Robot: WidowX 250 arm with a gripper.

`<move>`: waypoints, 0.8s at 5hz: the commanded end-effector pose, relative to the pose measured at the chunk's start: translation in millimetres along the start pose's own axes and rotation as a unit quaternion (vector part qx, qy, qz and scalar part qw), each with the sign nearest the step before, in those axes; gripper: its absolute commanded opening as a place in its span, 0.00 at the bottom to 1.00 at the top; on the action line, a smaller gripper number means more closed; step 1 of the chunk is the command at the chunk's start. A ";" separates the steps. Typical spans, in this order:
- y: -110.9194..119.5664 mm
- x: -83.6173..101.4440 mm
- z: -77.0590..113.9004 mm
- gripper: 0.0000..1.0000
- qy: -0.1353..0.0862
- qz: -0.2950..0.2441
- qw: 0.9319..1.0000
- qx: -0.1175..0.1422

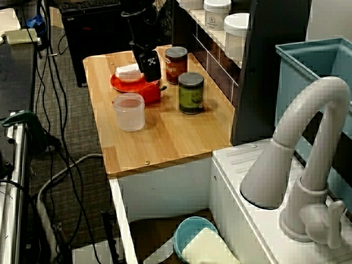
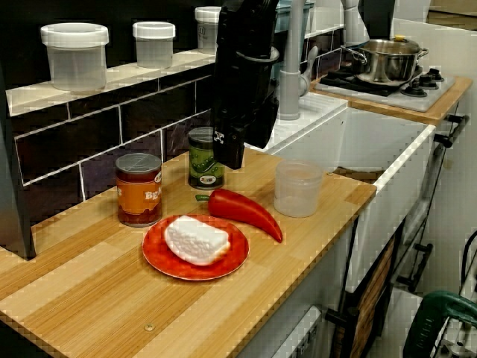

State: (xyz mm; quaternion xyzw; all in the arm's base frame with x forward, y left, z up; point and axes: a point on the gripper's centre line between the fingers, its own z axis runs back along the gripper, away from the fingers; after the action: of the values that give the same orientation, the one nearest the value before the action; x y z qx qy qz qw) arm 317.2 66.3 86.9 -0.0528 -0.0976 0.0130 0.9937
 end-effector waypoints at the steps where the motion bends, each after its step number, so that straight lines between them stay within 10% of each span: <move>1: 9.7 2.7 5.1 1.00 -0.024 -0.003 1.000 0.016; 4: 14.3 -4.6 -7.2 1.00 -0.030 -0.007 0.999 0.032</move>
State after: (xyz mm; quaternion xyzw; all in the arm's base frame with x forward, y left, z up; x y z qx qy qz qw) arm 314.1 74.2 68.8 -0.0254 -0.1128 0.0137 0.9932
